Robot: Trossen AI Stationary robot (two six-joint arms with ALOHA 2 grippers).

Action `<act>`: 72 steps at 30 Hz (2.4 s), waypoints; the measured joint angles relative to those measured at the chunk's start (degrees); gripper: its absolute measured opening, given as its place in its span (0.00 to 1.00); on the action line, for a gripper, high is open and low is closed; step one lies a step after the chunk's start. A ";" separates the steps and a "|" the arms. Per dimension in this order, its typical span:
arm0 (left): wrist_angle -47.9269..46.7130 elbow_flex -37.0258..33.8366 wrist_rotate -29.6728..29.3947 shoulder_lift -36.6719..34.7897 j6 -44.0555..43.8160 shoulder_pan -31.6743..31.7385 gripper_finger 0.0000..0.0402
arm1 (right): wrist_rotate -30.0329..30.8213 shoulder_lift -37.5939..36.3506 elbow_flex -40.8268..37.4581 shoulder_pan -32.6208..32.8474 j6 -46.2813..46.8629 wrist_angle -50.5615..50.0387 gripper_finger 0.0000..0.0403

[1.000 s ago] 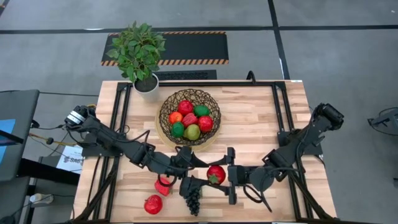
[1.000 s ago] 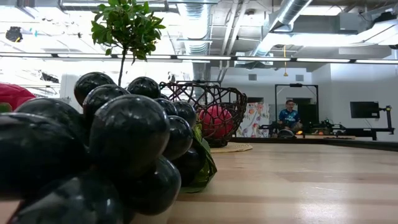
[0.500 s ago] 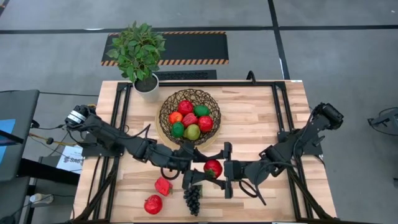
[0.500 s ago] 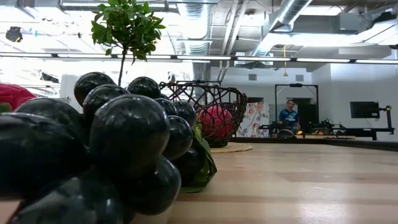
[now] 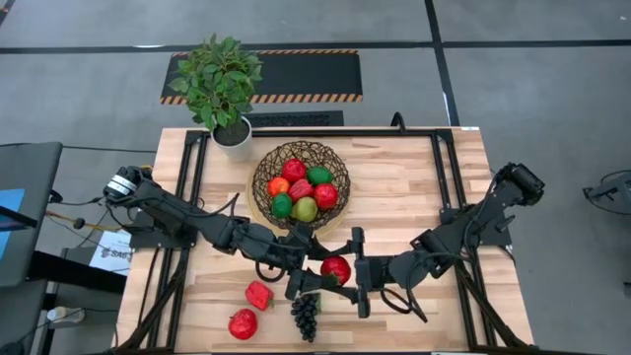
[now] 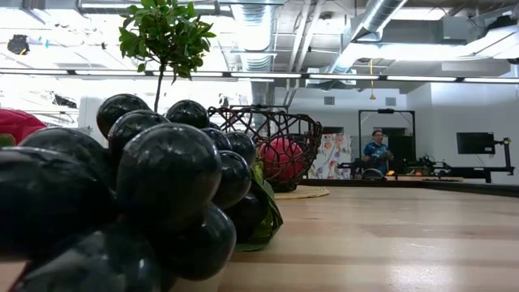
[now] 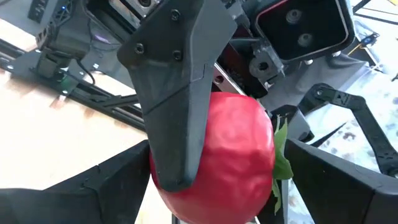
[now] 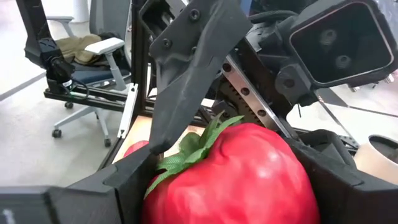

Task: Build produce basket
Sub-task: Put the red tomato into the basket

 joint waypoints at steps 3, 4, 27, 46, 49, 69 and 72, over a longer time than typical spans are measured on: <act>-0.54 0.00 -0.14 0.00 -0.39 0.05 0.86 | -1.03 0.00 0.00 -0.69 0.06 -0.02 0.80; -0.71 0.00 -0.07 0.00 -0.39 0.22 0.86 | -1.88 0.00 0.00 -0.96 0.04 -0.01 0.80; -3.25 0.01 0.41 -0.09 -0.49 0.96 0.62 | -5.52 0.00 -0.11 -2.74 -4.45 -0.15 0.80; -7.00 0.11 -2.05 -0.17 0.15 1.11 0.62 | 2.14 -2.19 -0.02 -0.70 -2.20 -11.98 0.92; -8.20 0.09 -2.52 -0.19 0.17 1.41 0.62 | 6.03 -3.23 -0.02 0.40 -0.64 -16.74 0.93; -61.39 -0.02 -26.59 -1.20 5.30 17.56 0.72 | 11.00 -8.46 -0.11 8.94 29.78 -44.67 0.91; -63.12 0.02 -28.49 -1.25 7.47 21.08 0.80 | 11.63 -7.59 0.04 9.02 30.35 -44.15 0.91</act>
